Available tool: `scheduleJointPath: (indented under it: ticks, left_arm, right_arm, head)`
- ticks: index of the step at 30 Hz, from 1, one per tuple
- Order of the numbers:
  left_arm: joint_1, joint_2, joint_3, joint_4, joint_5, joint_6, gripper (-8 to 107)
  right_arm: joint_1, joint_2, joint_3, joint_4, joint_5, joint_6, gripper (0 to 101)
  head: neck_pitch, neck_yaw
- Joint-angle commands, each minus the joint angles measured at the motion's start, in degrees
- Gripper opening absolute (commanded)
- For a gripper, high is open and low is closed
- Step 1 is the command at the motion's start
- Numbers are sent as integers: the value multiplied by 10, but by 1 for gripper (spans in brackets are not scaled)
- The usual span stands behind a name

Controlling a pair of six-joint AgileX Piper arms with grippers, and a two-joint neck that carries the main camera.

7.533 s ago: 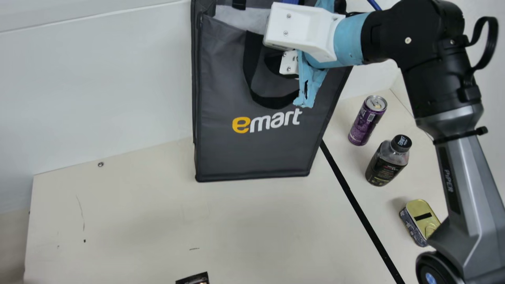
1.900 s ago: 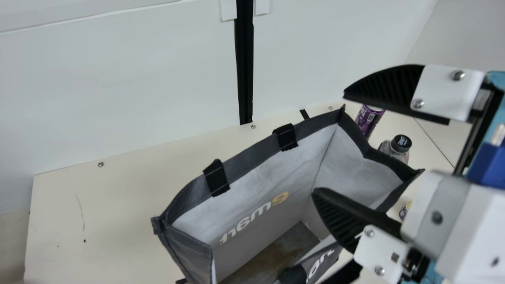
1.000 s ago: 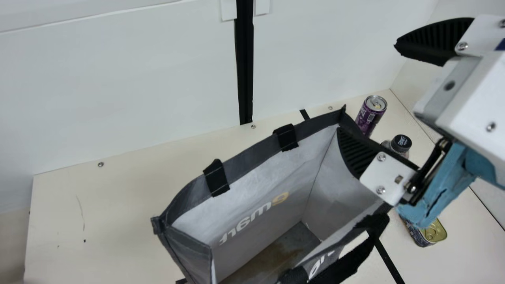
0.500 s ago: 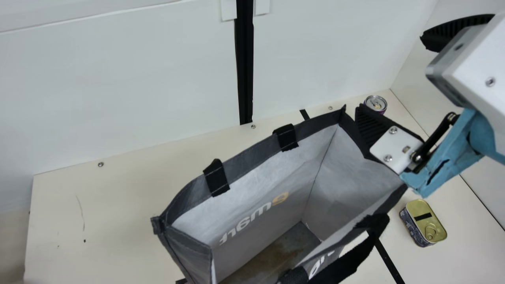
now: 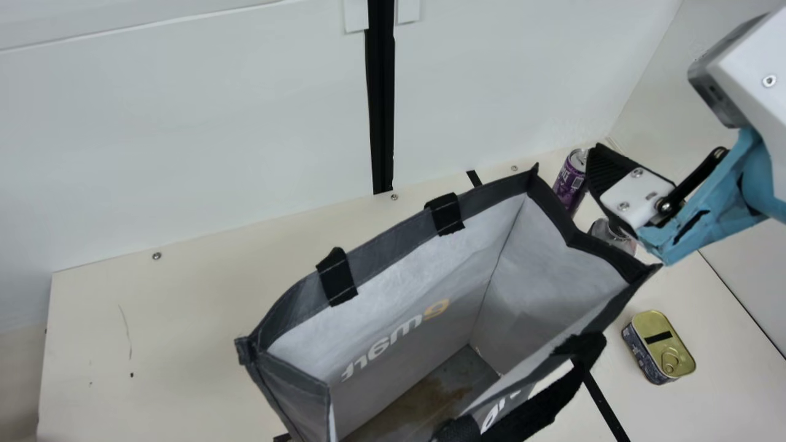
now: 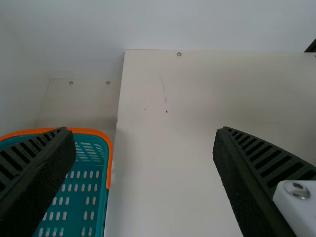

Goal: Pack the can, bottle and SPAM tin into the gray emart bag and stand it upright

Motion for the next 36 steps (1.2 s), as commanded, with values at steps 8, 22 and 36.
scheduleJointPath:
  ticks: [8,22,36]
  left_arm:
    - [0,0,0,0,0,0,90]
    - [0,0,0,0,0,0,90]
    - [0,0,0,0,0,0,90]
  right_arm:
    - [-60,11,20,20,0,-2,95]
    - [-133,32,78,45,0,-5,95]
    - [-184,42,130,50,0,-28,95]
  head:
    - [-13,0]
    - [-13,0]
    - [-13,0]
